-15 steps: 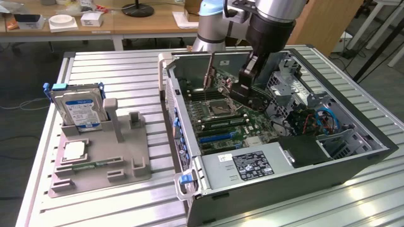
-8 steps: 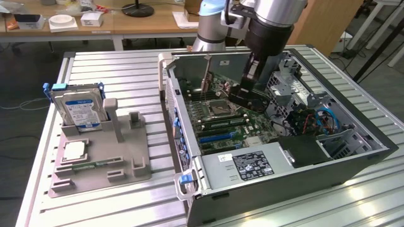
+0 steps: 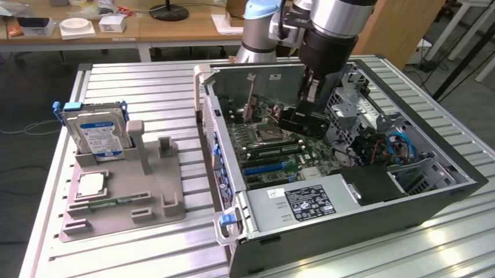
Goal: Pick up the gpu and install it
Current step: 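Insert the gpu into the slot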
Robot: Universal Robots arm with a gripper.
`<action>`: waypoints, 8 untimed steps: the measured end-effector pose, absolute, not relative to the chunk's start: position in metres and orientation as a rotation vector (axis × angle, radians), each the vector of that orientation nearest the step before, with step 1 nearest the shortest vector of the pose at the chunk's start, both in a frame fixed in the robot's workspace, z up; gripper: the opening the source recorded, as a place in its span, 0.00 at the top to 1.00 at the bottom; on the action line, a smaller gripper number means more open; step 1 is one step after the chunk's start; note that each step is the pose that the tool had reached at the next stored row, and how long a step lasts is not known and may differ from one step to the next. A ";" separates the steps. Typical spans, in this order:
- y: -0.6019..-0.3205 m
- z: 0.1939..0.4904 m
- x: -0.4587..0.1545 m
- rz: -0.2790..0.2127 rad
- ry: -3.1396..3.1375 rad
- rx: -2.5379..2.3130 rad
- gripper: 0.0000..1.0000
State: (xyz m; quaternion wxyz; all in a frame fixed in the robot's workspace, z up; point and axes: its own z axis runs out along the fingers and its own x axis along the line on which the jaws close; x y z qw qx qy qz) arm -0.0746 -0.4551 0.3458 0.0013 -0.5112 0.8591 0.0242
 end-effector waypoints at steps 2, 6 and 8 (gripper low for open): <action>-0.455 0.344 -0.075 0.076 2.668 -1.653 0.74; -0.455 0.341 -0.075 0.076 2.607 -1.751 0.74; -0.455 0.339 -0.075 0.076 2.576 -1.798 0.74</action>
